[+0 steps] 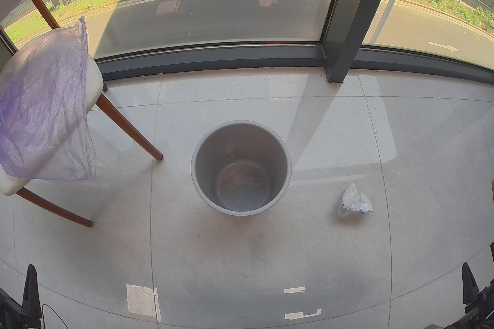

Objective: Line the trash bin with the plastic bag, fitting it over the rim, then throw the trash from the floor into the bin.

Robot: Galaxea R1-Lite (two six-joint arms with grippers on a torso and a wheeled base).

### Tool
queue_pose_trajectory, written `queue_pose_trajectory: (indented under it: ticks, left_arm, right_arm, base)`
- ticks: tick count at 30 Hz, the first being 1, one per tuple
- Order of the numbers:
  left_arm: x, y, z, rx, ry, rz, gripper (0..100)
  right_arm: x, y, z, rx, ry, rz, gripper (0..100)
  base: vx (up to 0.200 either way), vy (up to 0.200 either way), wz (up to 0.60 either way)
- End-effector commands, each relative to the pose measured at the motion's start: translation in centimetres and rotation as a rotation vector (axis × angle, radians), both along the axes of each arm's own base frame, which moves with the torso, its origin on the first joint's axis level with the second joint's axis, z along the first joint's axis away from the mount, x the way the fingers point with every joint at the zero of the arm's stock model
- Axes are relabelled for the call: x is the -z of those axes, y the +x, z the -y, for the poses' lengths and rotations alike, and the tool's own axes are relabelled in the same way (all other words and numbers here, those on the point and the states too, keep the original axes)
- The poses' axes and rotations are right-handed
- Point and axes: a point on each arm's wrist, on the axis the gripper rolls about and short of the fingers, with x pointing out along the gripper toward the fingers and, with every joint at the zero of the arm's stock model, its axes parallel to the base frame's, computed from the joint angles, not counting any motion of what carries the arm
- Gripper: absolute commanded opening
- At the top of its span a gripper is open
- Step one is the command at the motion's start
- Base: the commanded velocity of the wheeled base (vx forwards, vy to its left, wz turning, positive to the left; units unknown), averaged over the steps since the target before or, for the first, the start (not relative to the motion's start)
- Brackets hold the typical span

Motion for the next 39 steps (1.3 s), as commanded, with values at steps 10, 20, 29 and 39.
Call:
queue_pose_trajectory:
  ticks: [10,20,29,39]
  left_arm:
    - [-11.4,8.1,-0.1,-0.068,0.013,-0.282,100]
    - [-14.0,16.2,-0.5,-0.142,-0.002,-0.358,100]
    - [-15.2,21.5,-0.6,-0.148,-0.002,-0.395,100]
    - [-14.4,27.4,-1.1,-0.162,-0.006,-0.401,100]
  right_arm:
    - [0.4,0.1,0.0,0.001,0.005,-0.006,100]
    - [0.4,0.1,0.0,0.001,0.005,-0.006,100]
    - [0.4,0.1,0.0,0.001,0.005,-0.006,100]
    - [0.4,0.0,0.0,-0.001,0.007,-0.001,100]
  base:
    - [0.000,0.000,0.00]
    - [0.000,0.000,0.00]
    - [0.000,0.000,0.00]
    - [0.000,0.000,0.00]
